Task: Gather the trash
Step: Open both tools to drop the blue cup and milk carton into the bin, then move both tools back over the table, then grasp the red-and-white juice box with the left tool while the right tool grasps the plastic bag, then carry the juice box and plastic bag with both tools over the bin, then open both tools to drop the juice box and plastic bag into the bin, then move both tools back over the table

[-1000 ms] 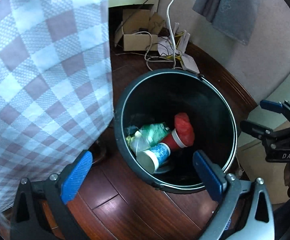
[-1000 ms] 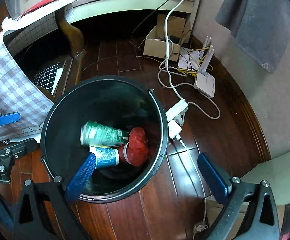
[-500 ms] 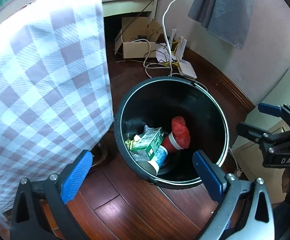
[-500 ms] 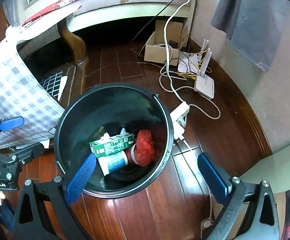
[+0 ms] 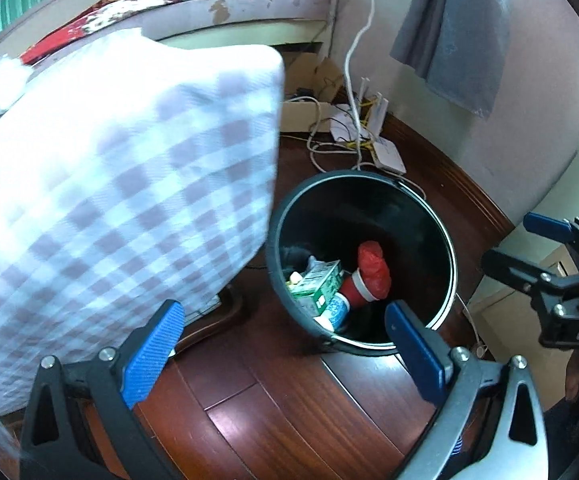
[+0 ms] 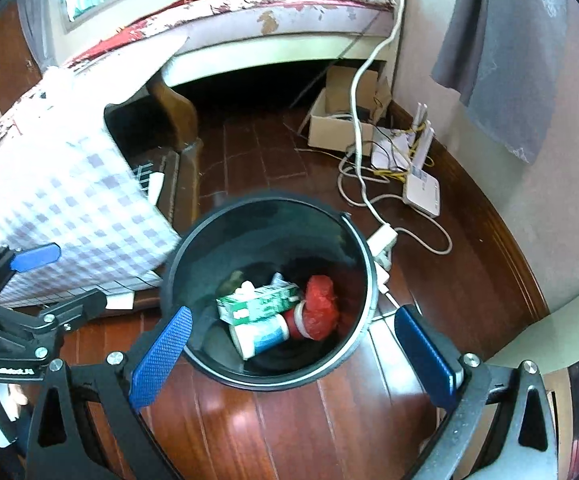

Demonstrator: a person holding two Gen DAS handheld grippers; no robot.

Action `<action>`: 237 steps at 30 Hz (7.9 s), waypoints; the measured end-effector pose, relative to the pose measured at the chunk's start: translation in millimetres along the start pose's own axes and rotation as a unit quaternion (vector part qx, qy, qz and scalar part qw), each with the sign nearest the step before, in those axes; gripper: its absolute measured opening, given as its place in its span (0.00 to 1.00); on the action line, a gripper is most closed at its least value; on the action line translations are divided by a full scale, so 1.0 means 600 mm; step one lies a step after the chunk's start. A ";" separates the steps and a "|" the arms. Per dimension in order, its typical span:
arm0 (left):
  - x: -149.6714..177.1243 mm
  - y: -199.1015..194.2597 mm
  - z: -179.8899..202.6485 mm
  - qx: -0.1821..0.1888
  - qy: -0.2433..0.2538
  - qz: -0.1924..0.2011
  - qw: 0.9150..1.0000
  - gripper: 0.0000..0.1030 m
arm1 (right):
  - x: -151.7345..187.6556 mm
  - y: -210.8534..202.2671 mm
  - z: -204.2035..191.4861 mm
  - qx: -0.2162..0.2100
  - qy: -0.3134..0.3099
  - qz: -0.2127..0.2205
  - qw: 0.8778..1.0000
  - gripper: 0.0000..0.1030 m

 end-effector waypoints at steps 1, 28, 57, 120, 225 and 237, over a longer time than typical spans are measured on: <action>0.001 -0.005 -0.005 -0.002 -0.002 0.001 1.000 0.98 | -0.001 -0.004 -0.005 -0.004 0.001 0.003 1.000 0.99; -0.020 -0.196 -0.226 -0.088 -0.103 0.105 0.985 0.98 | -0.105 -0.065 -0.189 -0.071 -0.026 0.080 0.994 0.99; -0.211 -0.076 -0.628 -0.161 -0.213 0.116 0.957 0.64 | -0.449 0.200 -0.610 -0.159 -0.194 0.038 0.967 0.89; -0.142 -0.241 -0.310 -0.097 -0.094 0.164 0.977 0.36 | -0.317 -0.085 -0.313 -0.166 -0.052 0.107 0.979 0.33; -0.001 0.026 0.000 -0.002 -0.007 0.002 1.000 0.97 | 0.019 0.059 0.031 0.054 0.013 -0.040 0.998 0.99; 0.004 -0.039 -0.029 -0.018 -0.013 0.027 0.999 0.97 | -0.005 0.002 -0.015 0.033 0.033 -0.003 0.999 0.99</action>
Point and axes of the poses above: each gripper's, at about its wrist camera, not at the fingertips, and y roughly the way its jaws point, z to its right, x to its underside, the point moved 5 cm from there along y, roughly the way its jaws point, and after that the axes turned 3 degrees about z, right-handed, at the moved point
